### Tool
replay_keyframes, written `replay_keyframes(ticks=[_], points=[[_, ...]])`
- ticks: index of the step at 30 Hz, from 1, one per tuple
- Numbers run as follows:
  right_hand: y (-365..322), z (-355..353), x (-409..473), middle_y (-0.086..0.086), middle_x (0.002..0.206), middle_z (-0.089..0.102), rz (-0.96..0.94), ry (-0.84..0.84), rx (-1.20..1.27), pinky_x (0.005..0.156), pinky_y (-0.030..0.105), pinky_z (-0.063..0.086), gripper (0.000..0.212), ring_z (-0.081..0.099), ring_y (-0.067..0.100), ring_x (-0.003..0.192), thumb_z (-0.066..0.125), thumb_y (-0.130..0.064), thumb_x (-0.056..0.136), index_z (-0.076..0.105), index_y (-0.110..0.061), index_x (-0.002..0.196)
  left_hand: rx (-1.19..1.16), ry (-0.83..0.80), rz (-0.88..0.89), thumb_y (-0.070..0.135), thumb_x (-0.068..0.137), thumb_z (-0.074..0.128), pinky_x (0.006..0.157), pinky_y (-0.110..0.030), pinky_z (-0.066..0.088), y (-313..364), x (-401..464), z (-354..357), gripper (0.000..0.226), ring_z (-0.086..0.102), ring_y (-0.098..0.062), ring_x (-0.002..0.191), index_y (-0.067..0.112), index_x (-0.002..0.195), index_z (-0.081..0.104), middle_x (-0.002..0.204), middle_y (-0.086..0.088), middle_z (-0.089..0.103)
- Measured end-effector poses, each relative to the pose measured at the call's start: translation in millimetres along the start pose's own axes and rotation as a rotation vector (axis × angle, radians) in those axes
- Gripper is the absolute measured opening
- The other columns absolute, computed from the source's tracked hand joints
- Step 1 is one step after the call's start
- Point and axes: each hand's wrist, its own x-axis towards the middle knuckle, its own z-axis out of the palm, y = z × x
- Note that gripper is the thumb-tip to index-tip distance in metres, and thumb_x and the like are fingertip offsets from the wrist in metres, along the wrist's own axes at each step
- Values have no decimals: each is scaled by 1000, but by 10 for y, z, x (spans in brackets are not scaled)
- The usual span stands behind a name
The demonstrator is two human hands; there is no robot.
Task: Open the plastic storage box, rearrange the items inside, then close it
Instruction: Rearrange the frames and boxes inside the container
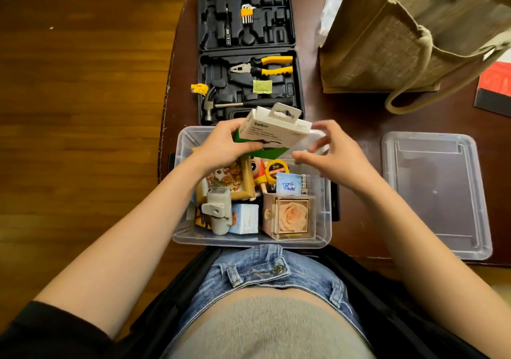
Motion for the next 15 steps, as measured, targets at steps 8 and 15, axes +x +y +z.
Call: replay_keyframes(ticks=[8,15], points=[[-26,14,32,-2,107,69,-346,96,-249,76,32,48,34,61,17,96,71,-29,82,61,-24,114,180,-185,123,6,82,71,76,-15,46,48,125,259,33,59,5,87,19,111,66,99,15,65],[126,135,-1,5,92,70,-349,279,-475,57,31,37,17,63,30,84,63,-27,86,61,-14,97,611,72,60,16,85,64,89,-36,47,-129,104,136,31,57,-18,105,20,116,62,113,0,63]])
